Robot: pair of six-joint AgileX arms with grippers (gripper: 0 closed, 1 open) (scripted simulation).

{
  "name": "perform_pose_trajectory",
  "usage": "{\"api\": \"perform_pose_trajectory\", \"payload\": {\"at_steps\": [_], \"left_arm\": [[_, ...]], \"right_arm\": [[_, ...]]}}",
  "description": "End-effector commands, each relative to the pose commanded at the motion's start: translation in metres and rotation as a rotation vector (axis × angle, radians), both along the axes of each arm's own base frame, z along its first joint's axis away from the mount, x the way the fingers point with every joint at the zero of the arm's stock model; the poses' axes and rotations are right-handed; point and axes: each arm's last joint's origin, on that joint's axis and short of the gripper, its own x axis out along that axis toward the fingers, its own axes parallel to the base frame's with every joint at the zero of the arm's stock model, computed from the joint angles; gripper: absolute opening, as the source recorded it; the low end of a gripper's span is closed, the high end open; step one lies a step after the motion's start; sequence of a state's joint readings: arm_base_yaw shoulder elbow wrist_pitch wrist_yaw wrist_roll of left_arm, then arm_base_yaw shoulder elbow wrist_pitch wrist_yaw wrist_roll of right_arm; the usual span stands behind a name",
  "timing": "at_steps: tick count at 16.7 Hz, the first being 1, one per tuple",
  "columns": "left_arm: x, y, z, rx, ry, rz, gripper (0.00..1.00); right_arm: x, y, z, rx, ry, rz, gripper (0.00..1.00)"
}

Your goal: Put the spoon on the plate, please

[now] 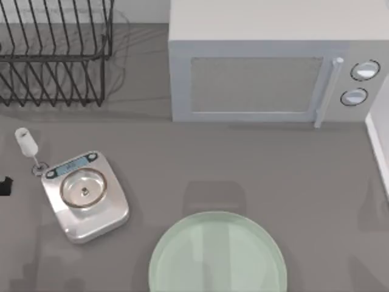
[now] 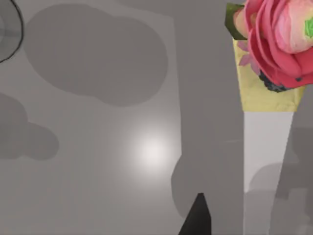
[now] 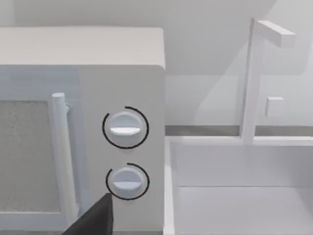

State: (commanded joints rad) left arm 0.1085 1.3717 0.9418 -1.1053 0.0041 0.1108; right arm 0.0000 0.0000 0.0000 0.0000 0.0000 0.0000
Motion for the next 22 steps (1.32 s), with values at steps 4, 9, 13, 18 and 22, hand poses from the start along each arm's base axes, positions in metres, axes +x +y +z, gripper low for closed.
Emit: {"api": "perform_pose_trajectory", "payload": {"at_steps": [4,9,13,18,22], "left_arm": [[0.019,-0.025,0.001,0.001,0.011,-0.158,0.00],[0.044,-0.121,-0.006,0.004,0.039,-0.638,0.00],[0.023,-0.230,-0.018,0.008,0.054,-1.110,0.00],[-0.029,-0.319,-0.027,0.009,0.019,-1.515,0.00],[-0.041,-0.333,-0.029,0.008,0.004,-1.586,0.00]], "right_arm": [[0.000,0.000,0.000,0.000,0.000,0.000,1.00],[0.000,0.000,0.000,0.000,0.000,0.000,1.00],[0.000,0.000,0.000,0.000,0.000,0.000,1.00],[0.000,0.000,0.000,0.000,0.000,0.000,1.00],[0.000,0.000,0.000,0.000,0.000,0.000,1.00]]}}
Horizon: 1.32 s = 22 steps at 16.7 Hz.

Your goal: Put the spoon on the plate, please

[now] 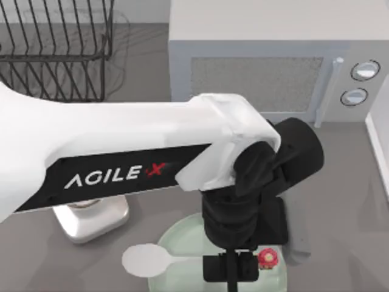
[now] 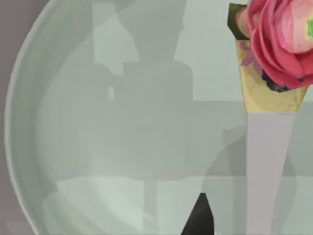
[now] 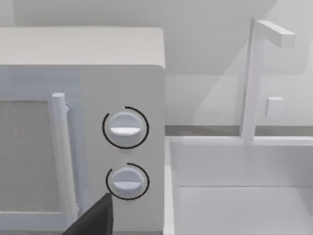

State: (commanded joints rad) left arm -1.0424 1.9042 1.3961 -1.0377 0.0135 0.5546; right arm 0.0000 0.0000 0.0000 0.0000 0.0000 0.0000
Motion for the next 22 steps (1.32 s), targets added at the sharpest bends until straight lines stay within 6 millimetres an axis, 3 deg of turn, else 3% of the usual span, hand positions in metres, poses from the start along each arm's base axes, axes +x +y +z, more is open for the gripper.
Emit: {"api": "perform_pose_trajectory", "payload": {"at_steps": [6,16,22], "left_arm": [[-0.001,0.000,0.000,-0.007,0.002,-0.007,0.00],[-0.023,-0.015,0.002,-0.128,-0.009,-0.135,0.00],[-0.019,-0.017,0.001,-0.161,-0.038,-0.125,0.00]], "right_arm": [[0.000,0.000,0.000,0.000,0.000,0.000,1.00],[0.000,0.000,0.000,0.000,0.000,0.000,1.00],[0.000,0.000,0.000,0.000,0.000,0.000,1.00]]}}
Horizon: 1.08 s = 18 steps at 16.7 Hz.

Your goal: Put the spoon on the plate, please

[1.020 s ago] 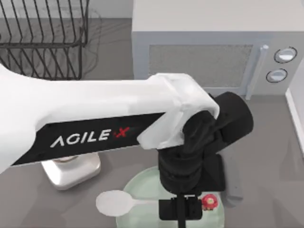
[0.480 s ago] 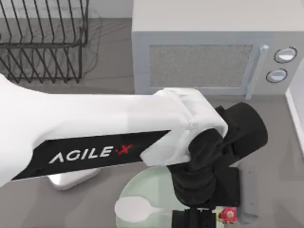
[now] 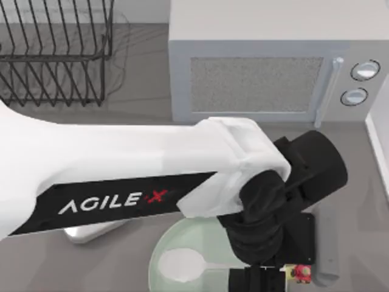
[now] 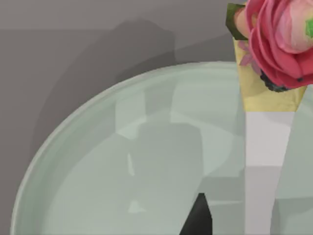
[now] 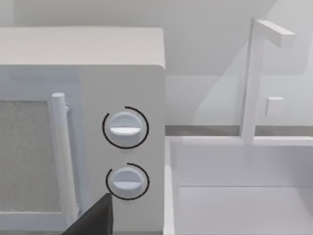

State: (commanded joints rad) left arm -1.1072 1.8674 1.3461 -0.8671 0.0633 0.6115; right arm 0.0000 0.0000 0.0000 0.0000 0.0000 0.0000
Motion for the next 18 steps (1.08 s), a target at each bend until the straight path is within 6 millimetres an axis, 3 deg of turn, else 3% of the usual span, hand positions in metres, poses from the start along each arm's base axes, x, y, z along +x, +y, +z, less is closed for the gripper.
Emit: {"api": "perform_pose_trajectory", "payload": {"at_steps": [6,13,17,18], "left_arm": [[0.013,0.007,-0.011,0.041,-0.008,0.070,0.00],[0.020,0.018,-0.046,0.161,0.038,0.125,0.00],[0.020,0.018,-0.046,0.161,0.038,0.125,0.00],[0.020,0.018,-0.046,0.161,0.038,0.125,0.08]], "right_arm": [[0.000,0.000,0.000,0.000,0.000,0.000,1.00],[0.000,0.000,0.000,0.000,0.000,0.000,1.00],[0.000,0.000,0.000,0.000,0.000,0.000,1.00],[0.000,0.000,0.000,0.000,0.000,0.000,1.00]]}}
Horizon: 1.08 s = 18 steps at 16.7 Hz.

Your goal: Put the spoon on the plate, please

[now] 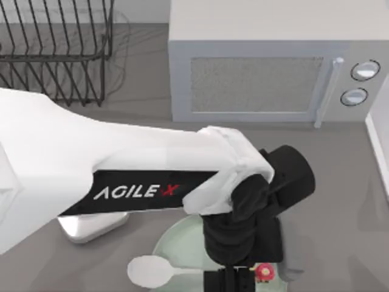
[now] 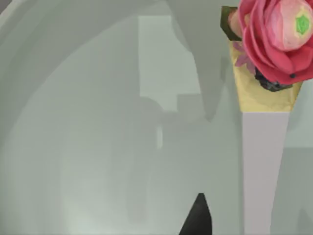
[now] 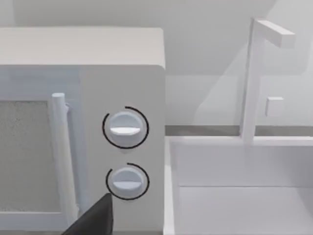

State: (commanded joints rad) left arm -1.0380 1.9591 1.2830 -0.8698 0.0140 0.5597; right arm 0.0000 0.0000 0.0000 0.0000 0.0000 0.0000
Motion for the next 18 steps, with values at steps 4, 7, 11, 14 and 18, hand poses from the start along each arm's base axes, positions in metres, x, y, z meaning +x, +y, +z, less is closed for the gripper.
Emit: {"api": "perform_pose_trajectory", "payload": {"at_steps": [4,7,11,14,18], "left_arm": [[0.0000,0.0000,0.0000,0.000,0.000,0.000,0.38],[0.0000,0.0000,0.0000,0.000,0.000,0.000,0.60],[0.0000,0.0000,0.0000,0.000,0.000,0.000,0.90],[0.0000,0.0000,0.0000,0.000,0.000,0.000,1.00],[0.0000,0.0000,0.0000,0.000,0.000,0.000,1.00]], "right_arm": [[0.0000,0.0000,0.0000,0.000,0.000,0.000,1.00],[0.0000,0.0000,0.0000,0.000,0.000,0.000,1.00],[0.0000,0.0000,0.0000,0.000,0.000,0.000,1.00],[0.0000,0.0000,0.0000,0.000,0.000,0.000,1.00],[0.0000,0.0000,0.0000,0.000,0.000,0.000,1.00]]}}
